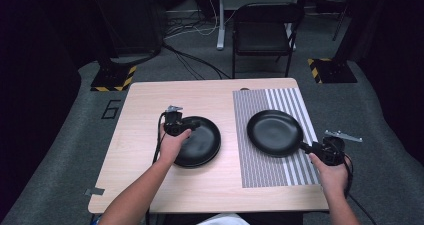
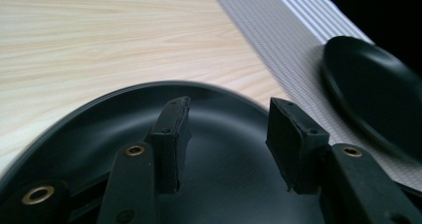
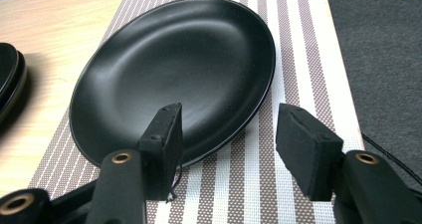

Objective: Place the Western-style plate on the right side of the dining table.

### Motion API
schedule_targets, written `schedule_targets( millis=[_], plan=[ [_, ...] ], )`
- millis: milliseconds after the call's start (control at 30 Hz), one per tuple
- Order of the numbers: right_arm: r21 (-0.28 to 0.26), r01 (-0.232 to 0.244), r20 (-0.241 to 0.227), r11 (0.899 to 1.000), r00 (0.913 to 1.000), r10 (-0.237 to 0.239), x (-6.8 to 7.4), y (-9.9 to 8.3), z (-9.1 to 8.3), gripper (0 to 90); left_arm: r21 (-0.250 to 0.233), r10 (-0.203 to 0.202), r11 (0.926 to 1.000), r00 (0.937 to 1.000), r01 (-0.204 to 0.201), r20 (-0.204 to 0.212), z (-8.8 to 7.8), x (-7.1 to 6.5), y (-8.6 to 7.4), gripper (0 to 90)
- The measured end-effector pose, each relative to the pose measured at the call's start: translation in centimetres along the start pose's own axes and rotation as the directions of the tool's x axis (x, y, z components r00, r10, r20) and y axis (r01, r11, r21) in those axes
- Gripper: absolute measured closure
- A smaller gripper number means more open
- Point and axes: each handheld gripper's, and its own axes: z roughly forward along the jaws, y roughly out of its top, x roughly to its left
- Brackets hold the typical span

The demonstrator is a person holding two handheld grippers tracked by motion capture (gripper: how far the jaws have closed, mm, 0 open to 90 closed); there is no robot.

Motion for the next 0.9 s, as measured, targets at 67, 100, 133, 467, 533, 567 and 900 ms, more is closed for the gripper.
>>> schedule_targets(
  millis=[67,100,133,467,533,567,900],
  plan=[
    [0.001,-0.009,-0.002,1.0,1.0,0.009,0.0,-0.1,0.0,43.1,0.009,0.0,1.0,1.0,0.001,-0.01,-0.4,0.6,-0.3,51.0],
    [0.0,-0.004,-0.002,1.0,1.0,0.004,-0.1,-0.2,0.0,43.0,0.007,-0.004,1.0,0.9999,0.005,-0.016,-0.6,0.8,-0.5,51.0],
    [0.002,-0.001,-0.002,1.0,1.0,0.001,-0.1,-0.2,0.0,42.9,0.014,0.004,0.9999,0.9997,-0.004,-0.025,-0.8,1.1,-0.6,51.0],
    [0.026,0.017,0.003,1.0,0.9998,-0.017,0.1,-0.8,-0.3,42.3,-0.007,-0.012,0.9999,0.9972,0.011,-0.074,-3.0,3.2,-1.5,50.5],
    [0.031,0.015,0.001,0.999,0.9999,-0.015,0.1,-0.8,-0.3,42.2,0.0,-0.008,1.0,0.9965,0.008,-0.083,-3.3,3.5,-1.6,50.5],
    [0.029,0.016,-0.001,0.999,0.9999,-0.016,0.1,-0.9,-0.3,42.2,-0.012,-0.017,0.9998,0.9966,0.016,-0.08,-3.5,3.6,-1.6,50.5],
    [0.025,0.107,0.053,0.994,0.9927,-0.108,0.6,-1.6,0.6,39.3,-0.052,-0.072,0.9963,0.9948,0.069,-0.071,-4.5,4.9,-2.8,49.5]
  ],
)
